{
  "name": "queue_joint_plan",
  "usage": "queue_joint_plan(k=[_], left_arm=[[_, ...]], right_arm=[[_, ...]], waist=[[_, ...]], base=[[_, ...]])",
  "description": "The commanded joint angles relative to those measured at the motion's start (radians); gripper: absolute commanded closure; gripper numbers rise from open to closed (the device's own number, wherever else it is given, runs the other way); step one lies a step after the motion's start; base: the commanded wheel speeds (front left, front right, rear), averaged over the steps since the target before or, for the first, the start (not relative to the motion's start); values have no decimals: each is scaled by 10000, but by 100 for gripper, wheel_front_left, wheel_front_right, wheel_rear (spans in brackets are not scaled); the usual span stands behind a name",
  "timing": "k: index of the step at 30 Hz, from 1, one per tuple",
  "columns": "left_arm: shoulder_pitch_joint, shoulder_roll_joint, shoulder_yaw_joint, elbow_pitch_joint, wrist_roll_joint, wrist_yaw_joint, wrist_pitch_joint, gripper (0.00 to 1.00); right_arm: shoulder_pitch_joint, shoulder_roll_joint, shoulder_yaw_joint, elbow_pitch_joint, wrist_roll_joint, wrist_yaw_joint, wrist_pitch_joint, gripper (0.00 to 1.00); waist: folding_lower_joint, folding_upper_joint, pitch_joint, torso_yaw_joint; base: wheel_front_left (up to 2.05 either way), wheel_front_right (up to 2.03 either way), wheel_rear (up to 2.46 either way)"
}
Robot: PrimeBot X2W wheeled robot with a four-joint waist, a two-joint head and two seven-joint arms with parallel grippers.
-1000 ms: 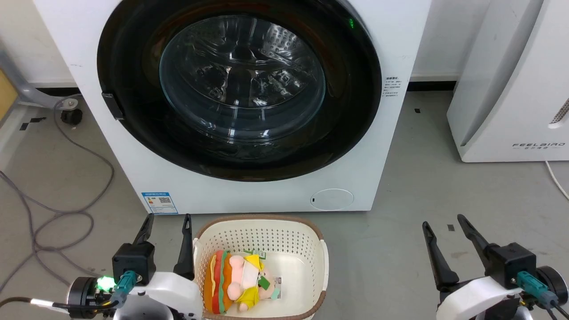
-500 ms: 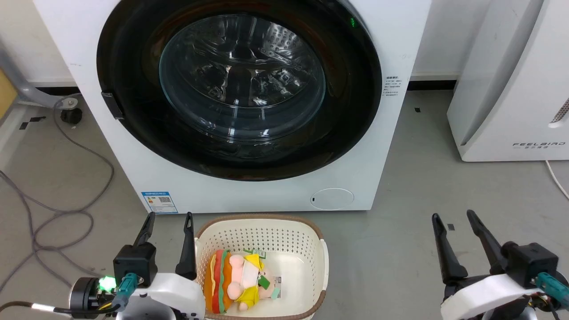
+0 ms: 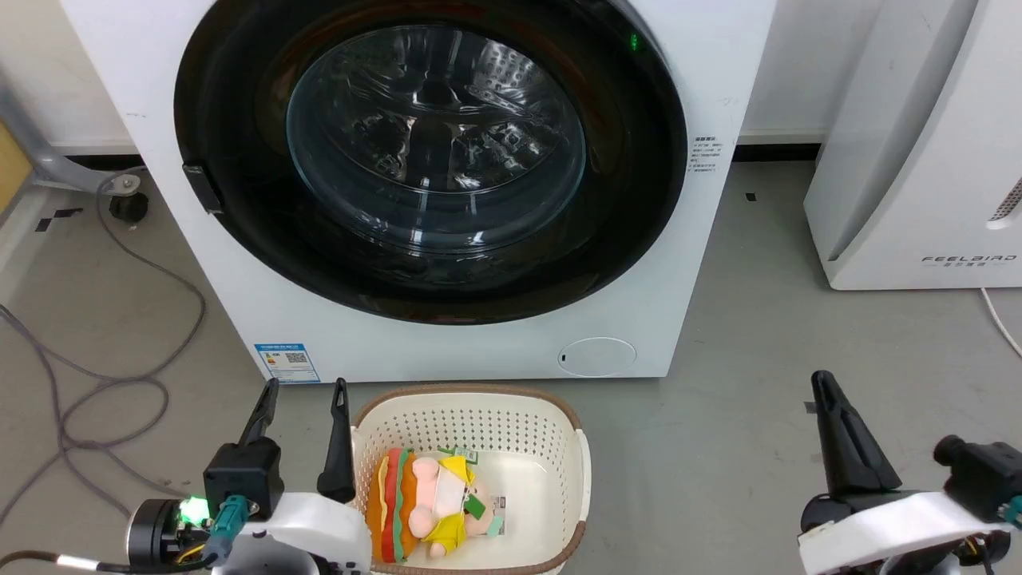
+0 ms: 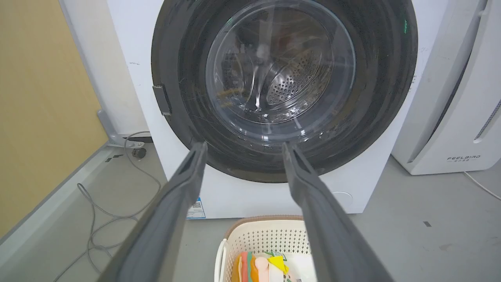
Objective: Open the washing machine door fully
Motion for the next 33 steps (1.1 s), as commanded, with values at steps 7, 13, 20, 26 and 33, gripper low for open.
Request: queue_joint_plan(k=[7,13,20,26,33], left_arm=[[-67,5,-96,53,-80,136,-252,0],[-90,6,-144,57,-99,207,-378,0],[-162,6,-170,47,-108,267,-524,0],[-281,6,-169,28,-101,312,-650,0],[-435,6,-154,-15,-93,384,-775,0]], right_arm=[[24,7,51,-50,2563,3,-217,100],[-38,8,-58,51,4462,3,-201,100],[-340,9,-493,486,6222,4,88,100],[-858,10,-990,973,7147,4,351,100],[-1551,11,-1501,1400,7864,4,583,100]], waist=[[0,0,23,13],[0,0,58,41],[0,0,169,106],[0,0,350,192],[0,0,643,290]], base=[[0,0,0],[0,0,0],[0,0,0],[0,0,0],[0,0,0]])
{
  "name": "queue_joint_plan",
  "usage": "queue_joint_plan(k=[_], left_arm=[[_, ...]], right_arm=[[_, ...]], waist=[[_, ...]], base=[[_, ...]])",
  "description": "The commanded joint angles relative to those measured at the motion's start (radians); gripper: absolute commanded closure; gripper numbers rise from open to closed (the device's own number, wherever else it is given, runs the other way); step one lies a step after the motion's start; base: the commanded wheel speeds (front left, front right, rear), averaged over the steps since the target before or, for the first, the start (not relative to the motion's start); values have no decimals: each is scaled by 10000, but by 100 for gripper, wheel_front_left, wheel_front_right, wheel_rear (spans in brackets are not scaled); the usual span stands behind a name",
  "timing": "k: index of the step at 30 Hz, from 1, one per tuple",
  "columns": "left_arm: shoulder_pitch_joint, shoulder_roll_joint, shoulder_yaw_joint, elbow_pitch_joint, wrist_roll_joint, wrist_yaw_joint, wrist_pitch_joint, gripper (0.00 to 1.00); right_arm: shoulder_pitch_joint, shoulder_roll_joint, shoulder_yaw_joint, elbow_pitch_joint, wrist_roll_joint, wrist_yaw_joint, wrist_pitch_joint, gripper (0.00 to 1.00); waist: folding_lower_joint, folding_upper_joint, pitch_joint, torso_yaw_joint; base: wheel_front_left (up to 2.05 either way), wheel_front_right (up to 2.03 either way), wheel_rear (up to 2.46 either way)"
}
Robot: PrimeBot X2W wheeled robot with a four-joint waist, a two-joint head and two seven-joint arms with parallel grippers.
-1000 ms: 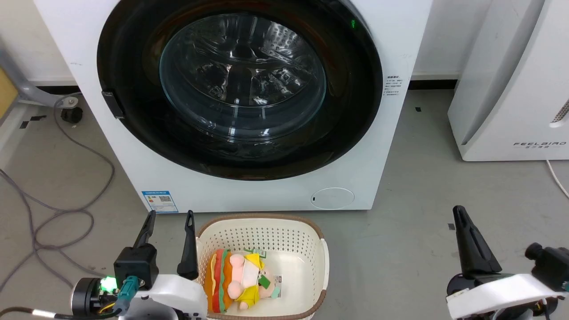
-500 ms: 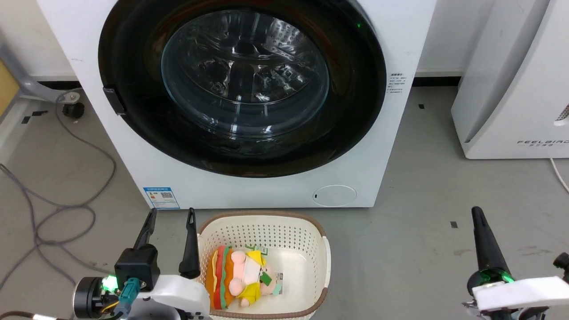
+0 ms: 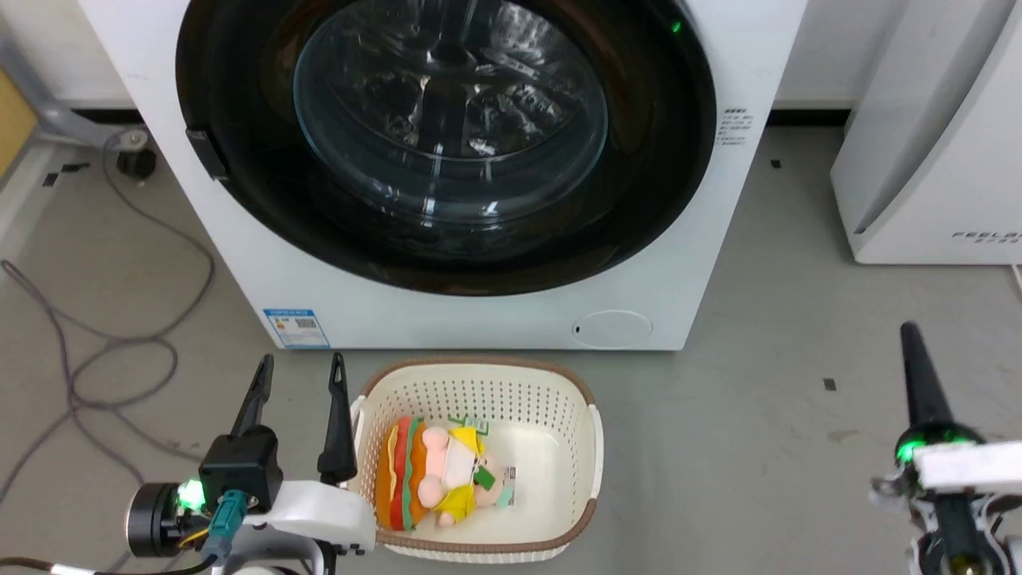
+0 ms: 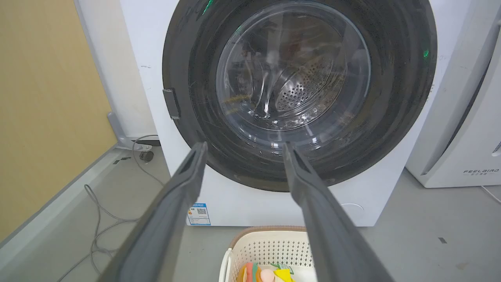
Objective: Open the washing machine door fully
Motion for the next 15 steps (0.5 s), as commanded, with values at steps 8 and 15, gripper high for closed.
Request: queue_joint_plan(k=[8,15], left_arm=[[-452,9,19,-94,-16,131,-261,0],[-734,9,14,-150,-14,180,-408,0]], right_arm=[[-1248,-20,-732,565,901,7,352,100],[-2452,-290,-1209,1291,1438,7,659,100]], waist=[[0,0,543,218],[0,0,1003,413]], base=[[0,0,0],[0,0,0]])
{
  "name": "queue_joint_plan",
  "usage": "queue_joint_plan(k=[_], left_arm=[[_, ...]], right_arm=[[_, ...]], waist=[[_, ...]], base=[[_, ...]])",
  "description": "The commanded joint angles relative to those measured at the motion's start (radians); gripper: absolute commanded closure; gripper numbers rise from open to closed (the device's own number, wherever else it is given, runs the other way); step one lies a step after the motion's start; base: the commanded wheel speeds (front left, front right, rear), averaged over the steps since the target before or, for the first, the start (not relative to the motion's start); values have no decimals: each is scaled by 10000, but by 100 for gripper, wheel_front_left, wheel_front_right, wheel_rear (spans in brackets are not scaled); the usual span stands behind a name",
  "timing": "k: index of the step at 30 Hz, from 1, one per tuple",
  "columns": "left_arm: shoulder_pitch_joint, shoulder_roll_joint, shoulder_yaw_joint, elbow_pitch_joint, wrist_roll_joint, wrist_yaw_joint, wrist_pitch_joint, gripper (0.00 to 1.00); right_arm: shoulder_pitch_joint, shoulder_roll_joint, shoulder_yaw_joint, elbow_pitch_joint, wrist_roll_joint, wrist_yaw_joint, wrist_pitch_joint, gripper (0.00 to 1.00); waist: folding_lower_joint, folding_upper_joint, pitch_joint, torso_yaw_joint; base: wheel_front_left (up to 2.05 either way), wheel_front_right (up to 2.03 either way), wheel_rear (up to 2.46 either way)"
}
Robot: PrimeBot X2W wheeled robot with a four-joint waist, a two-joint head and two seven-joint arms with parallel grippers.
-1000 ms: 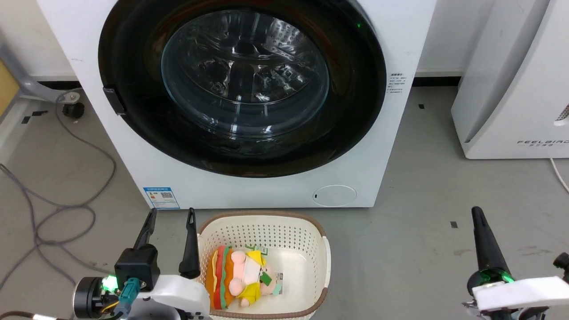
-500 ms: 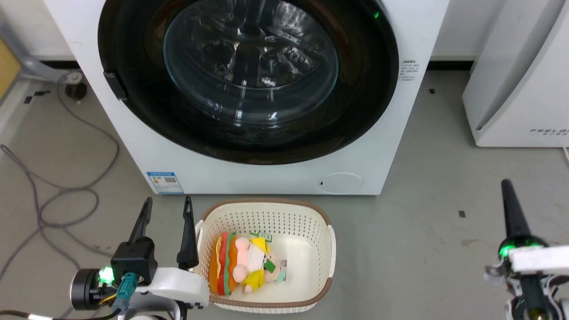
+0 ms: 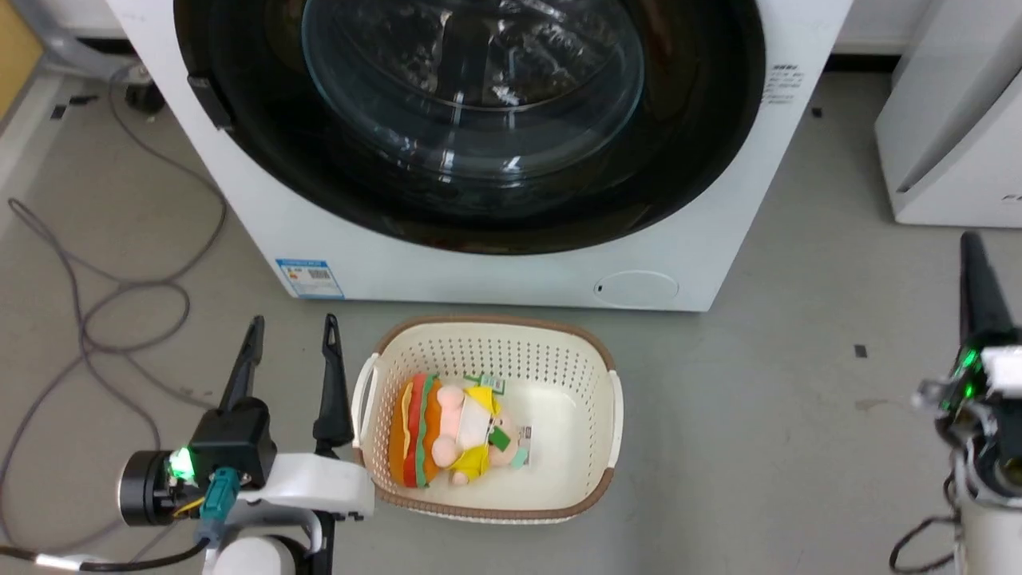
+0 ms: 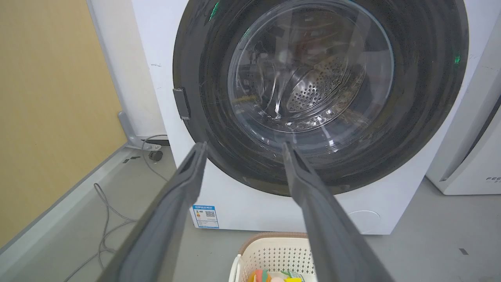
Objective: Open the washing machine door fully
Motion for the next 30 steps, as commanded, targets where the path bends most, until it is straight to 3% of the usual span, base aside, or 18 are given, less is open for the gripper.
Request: queue_joint_plan(k=[1,15,30], left_arm=[[-194,9,15,-59,-17,60,-87,0],[-909,9,-96,-246,-112,241,-380,0],[-1557,10,-395,-297,-352,525,-693,0]], right_arm=[[-395,-126,-106,160,318,7,69,100],[-3499,-1066,-263,1953,1169,8,445,100],[-6364,-1721,700,3821,1606,9,904,100]], waist=[[-1,0,146,70],[-1,0,1405,403],[-1,0,2428,860]], base=[[0,0,0],[0,0,0],[0,0,0]])
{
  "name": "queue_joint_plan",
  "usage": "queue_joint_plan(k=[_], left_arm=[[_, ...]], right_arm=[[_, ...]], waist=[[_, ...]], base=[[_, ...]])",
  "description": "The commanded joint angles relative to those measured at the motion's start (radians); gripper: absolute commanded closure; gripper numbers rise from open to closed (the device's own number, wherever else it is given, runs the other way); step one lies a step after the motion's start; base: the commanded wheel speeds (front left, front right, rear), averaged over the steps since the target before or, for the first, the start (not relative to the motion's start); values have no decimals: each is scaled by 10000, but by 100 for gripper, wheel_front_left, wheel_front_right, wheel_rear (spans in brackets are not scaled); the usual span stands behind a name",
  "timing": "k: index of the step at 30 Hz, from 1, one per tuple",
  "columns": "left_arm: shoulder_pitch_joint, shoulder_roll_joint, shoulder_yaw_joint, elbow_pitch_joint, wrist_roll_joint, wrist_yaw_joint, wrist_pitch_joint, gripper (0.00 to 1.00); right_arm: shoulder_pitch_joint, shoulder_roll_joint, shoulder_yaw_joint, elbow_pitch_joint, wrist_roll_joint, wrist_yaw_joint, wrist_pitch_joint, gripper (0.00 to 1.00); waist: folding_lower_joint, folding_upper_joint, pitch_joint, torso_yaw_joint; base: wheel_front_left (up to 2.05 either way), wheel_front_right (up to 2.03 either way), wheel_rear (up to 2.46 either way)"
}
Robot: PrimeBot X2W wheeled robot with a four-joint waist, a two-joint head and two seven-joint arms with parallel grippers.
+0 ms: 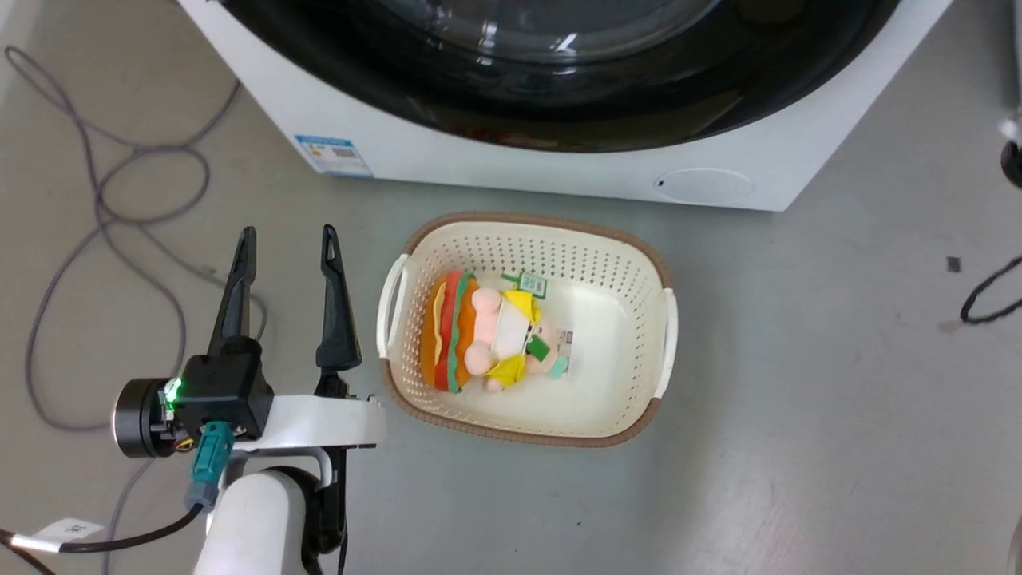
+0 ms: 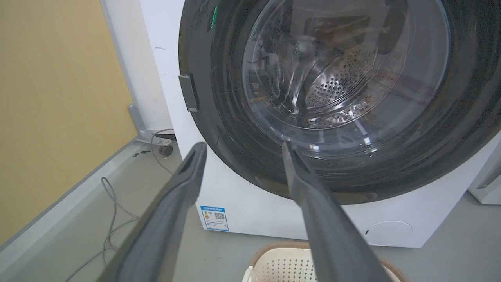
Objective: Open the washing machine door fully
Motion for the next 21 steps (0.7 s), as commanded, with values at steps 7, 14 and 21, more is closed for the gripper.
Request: queue_joint_plan(k=[7,14,21], left_arm=[[-353,10,-93,-37,-142,187,-224,0],[-426,10,-153,-14,-183,292,-310,0],[-426,10,-131,10,-138,256,-310,0]], right_arm=[[-1235,-204,504,701,673,10,468,100],[-1250,-245,920,812,1119,10,1199,100],[-948,-295,1705,742,796,10,1907,100]], waist=[[-1,0,371,274],[-1,0,444,386],[-1,0,374,346]], base=[[0,0,0],[0,0,0],[0,0,0]])
